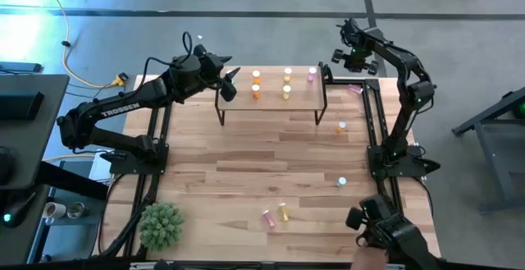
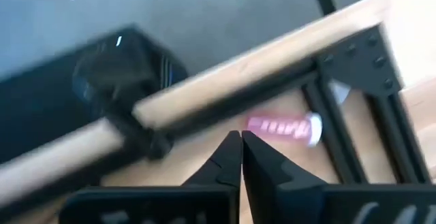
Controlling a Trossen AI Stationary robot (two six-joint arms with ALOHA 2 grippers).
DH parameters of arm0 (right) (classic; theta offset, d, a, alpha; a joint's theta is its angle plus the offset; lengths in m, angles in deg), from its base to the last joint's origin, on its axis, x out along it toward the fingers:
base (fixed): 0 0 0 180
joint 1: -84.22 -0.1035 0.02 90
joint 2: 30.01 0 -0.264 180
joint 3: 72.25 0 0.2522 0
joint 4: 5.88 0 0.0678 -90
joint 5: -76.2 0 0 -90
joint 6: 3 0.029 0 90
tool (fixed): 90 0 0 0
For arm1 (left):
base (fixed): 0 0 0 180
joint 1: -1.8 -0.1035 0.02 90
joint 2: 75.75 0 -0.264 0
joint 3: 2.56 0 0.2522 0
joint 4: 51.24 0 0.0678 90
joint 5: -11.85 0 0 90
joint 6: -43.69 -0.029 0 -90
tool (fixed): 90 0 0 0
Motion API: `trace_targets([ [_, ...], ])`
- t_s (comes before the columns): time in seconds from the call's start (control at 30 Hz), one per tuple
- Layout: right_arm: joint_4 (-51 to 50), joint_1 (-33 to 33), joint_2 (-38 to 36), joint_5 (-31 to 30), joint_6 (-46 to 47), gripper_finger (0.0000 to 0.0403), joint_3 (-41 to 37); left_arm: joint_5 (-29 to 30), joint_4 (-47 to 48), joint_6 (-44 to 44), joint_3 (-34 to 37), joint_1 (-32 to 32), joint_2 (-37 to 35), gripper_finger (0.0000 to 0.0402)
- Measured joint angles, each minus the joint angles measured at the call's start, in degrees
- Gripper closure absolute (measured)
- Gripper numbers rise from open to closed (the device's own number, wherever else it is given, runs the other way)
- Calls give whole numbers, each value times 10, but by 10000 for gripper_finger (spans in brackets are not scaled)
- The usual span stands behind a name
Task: Pick and place medicine bottles onto shelf by color
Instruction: Put the top violet pill bottle on the shelf aligned with the other violet pill bottle
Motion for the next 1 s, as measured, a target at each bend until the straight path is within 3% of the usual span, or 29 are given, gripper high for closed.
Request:
trace_targets([
  [0.53,-64,-37,25,-83,82,403,0,-1,0,4,0,0,0,202],
  [0.73,-113,-38,27,-61,130,403,0,-1,0,5,0,0,0,202],
  [1.0,-63,-37,27,-53,189,403,-66,-1,0,5,0,0,0,202],
])
